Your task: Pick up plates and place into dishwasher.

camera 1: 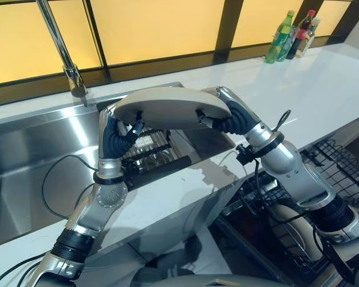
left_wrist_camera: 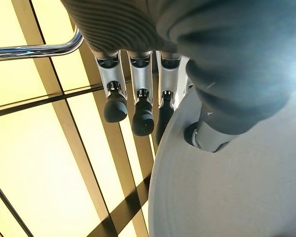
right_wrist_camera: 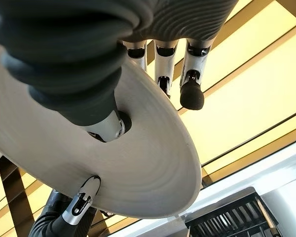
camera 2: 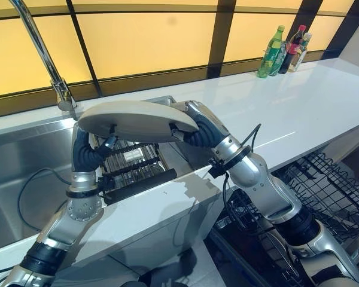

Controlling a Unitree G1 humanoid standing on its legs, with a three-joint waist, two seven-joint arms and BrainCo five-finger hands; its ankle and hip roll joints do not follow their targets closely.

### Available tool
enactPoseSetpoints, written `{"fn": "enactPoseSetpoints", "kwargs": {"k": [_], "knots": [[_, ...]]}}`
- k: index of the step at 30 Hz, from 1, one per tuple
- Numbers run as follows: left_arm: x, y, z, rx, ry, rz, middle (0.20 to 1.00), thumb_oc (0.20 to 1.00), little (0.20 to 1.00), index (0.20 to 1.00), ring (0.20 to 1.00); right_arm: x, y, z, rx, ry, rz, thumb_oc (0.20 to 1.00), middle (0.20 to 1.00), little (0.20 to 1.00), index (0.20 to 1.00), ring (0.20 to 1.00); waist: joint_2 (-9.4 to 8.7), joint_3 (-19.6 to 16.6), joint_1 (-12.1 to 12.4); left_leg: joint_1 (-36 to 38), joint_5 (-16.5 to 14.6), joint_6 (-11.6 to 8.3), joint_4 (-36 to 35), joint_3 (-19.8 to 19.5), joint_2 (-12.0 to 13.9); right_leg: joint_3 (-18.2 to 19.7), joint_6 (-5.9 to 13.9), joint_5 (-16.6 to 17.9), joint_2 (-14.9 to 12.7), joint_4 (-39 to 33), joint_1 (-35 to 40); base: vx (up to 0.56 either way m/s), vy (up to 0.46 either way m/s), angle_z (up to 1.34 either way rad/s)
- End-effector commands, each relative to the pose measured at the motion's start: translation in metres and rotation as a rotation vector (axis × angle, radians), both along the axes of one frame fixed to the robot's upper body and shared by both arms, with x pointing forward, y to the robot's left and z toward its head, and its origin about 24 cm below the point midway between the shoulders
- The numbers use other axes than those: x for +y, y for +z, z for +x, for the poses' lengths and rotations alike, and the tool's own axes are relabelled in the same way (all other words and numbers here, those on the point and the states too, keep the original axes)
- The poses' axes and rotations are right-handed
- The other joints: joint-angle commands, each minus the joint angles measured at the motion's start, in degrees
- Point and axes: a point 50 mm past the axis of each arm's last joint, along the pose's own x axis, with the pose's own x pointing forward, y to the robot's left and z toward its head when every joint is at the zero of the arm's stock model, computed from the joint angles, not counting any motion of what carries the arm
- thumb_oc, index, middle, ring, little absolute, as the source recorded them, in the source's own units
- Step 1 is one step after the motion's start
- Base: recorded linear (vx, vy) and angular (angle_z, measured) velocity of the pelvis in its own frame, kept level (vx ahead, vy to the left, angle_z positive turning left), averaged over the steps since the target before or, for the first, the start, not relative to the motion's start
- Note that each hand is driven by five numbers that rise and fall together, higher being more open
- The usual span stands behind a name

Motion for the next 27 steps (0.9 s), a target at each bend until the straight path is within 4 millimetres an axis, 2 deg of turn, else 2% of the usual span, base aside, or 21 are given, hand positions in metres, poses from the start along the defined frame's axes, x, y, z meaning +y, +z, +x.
{"fn": "enactPoseSetpoints", "kwargs": {"k": [1, 6, 7, 8, 9, 12, 19, 27], "knots": [[-0.034, 0.026, -0.003, -0.116, -0.183, -0.025, 0.2, 0.2, 0.2, 0.2, 0.2, 0.016, 0.02, -0.012, -0.067, 0.146, 0.1, 0.2, 0.2, 0.2, 0.2, 0.2, 2.32, -3.26, 1.04, 0.38, -4.38, -1.05, 1.02, -0.41, 2.94, -0.1, 1.33, -2.69, -0.79, 6.56, -3.1, 0.0, 0.0, 0.0], [-0.032, 0.018, 0.0, -0.052, -0.182, -0.066, 0.2, 0.2, 0.2, 0.2, 0.2, 0.009, 0.018, -0.01, -0.053, 0.121, 0.239, 0.2, 0.2, 0.2, 0.2, 0.2, 2.54, -3.26, 0.8, 0.49, -4.42, -1.13, 1.02, 0.01, 3.15, -0.18, 1.35, -2.64, -0.79, 6.43, -2.99, 0.0, 0.0, 0.0], [-0.032, 0.018, 0.0, -0.052, -0.181, -0.066, 0.379, 0.379, 0.379, 0.379, 0.379, 0.008, 0.017, -0.009, -0.054, 0.111, 0.252, 0.2, 0.2, 0.2, 0.2, 0.2, 2.57, -3.26, 0.75, 0.5, -4.44, -1.14, 0.99, 0.12, 3.18, -0.18, 1.37, -2.62, -0.81, 6.35, -2.97, 0.0, 0.0, 0.0], [-0.031, 0.017, 0.0, -0.048, -0.167, -0.065, 0.893, 0.893, 0.893, 0.893, 0.893, 0.005, 0.016, -0.009, -0.053, 0.101, 0.269, 0.2, 0.2, 0.2, 0.2, 0.2, 2.63, -3.25, 0.61, 0.54, -4.45, -1.14, 0.96, 0.27, 3.21, -0.16, 1.39, -2.57, -0.84, 6.28, -2.96, 0.0, 0.0, 0.0], [-0.03, 0.017, 0.001, -0.046, -0.146, -0.076, 1.0, 1.0, 1.0, 1.0, 1.0, 0.003, 0.016, -0.008, -0.053, 0.091, 0.282, 0.2, 0.2, 0.2, 0.2, 0.2, 2.66, -3.26, 0.52, 0.57, -4.43, -1.15, 0.92, 0.43, 3.25, -0.15, 1.42, -2.5, -0.87, 6.18, -2.94, 0.0, 0.0, 0.0], [-0.018, 0.02, 0.003, -0.079, -0.059, -0.144, 1.0, 1.0, 1.0, 1.0, 1.0, -0.008, 0.014, -0.006, -0.06, 0.039, 0.33, 0.2, 0.2, 0.2, 0.2, 0.2, 2.67, -3.39, 0.16, 0.69, -4.37, -1.26, 0.76, 1.13, 3.47, -0.28, 1.58, -2.2, -1.09, 5.81, -2.86, 0.0, 0.0, 0.0], [0.029, 0.031, 0.005, -0.181, 0.229, -0.303, 1.0, 1.0, 1.0, 1.0, 1.0, -0.047, 0.007, -0.007, -0.1, -0.124, 0.394, 0.2, 0.2, 0.2, 0.2, 0.2, 3.0, -4.2, -1.88, 1.15, -4.53, -1.29, 0.8, 1.97, 3.65, 0.48, 1.8, -1.83, -1.51, 5.64, -3.19, 0.01, 0.009, -0.01], [0.071, 0.03, -0.004, -0.22, 0.459, -0.354, 1.0, 1.0, 1.0, 1.0, 1.0, -0.089, -0.002, -0.014, -0.117, -0.29, 0.392, 0.2, 0.2, 0.2, 0.2, 0.2, 3.13, -4.82, -4.26, 2.08, -5.15, -0.98, 0.92, 3.2, 3.26, 2.38, 2.04, -1.58, -2.07, 5.75, -3.7, 0.04, 0.027, -0.14]]}}
